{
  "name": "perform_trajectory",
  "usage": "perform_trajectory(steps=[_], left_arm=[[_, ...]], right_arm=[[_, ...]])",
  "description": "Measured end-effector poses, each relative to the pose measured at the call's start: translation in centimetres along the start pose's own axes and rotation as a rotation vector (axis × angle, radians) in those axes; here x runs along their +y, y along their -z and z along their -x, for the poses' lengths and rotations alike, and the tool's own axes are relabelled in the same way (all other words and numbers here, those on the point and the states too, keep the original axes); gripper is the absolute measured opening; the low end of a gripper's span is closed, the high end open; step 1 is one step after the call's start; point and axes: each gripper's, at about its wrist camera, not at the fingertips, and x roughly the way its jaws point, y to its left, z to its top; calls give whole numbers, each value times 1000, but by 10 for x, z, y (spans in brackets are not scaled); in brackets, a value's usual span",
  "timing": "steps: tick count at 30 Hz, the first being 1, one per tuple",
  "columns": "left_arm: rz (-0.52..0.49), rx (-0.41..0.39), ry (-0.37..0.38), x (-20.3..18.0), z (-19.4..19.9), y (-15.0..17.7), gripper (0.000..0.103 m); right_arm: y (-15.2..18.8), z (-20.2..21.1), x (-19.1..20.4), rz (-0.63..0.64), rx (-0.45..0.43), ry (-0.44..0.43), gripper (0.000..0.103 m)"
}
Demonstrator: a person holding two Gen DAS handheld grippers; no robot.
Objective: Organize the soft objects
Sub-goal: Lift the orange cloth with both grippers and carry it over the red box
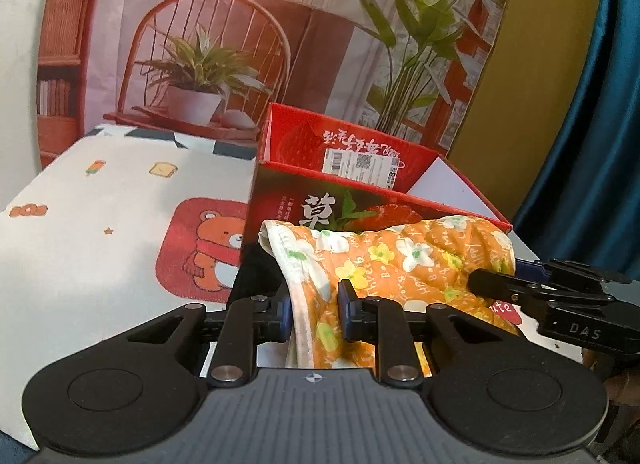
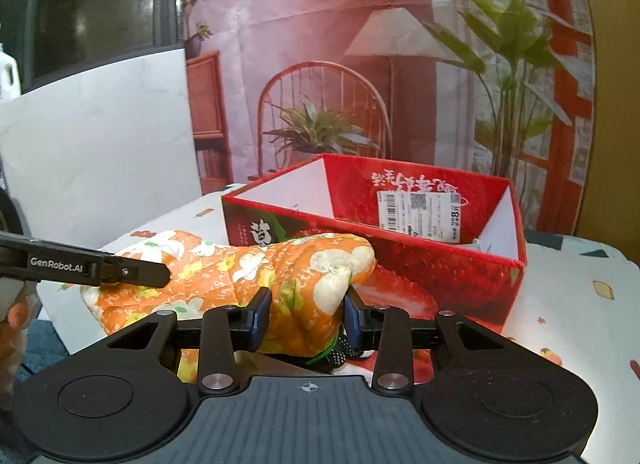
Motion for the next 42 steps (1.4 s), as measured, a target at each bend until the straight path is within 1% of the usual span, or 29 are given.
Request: perform_trajectory(steps=[2,5,9,12,17,22,25,27,30,32,35,36,37,39,42], left_arm=[[8,18,5,3,-3,0,24],[6,37,14,5,-6,-1,24],[-8,32,19,0,-5,-2,24],[-35,15,30,-2,0,-10,23],[-133,-60,52,-10,12,-42,23],[-204,-94,32,-24,5,-77,23],[-218,-94,20,-33,-14,-98,23],[-199,-76,19,-38,-32,-112,23],[-200,-43,-12,-49,-65,-129,23],[-188,-5,-37,-52,-93,-142,23],[-104,108,-83,-44,-138,-160,23],[-77,139,-91,-42,-152,-164,23],[-71,156,-100,-41,-164,-167,23],[-102,177,-118,-43,-182,-168,23],[-195,204,-142,-52,-205,-164,24]], right_arm=[[-2,1,-4,4,2,-21,35],[-3,1,-5,19,9,-30,33],[-4,-2,-4,26,26,-17,30],[-6,-1,-3,27,26,-12,29],[-23,4,-6,26,0,-14,28],[-54,0,-17,3,-36,-11,28],[-74,-9,-28,-10,-43,-5,28],[-86,-19,-39,-21,-41,4,28],[-103,-41,-60,-51,-14,33,28],[-112,-59,-72,-59,3,63,28],[-122,-87,-88,-76,29,114,27],[-124,-97,-94,-86,41,126,27],[-125,-106,-99,-97,50,138,27],[-123,-123,-112,-154,74,157,27],[-115,-144,-129,-224,126,176,26]])
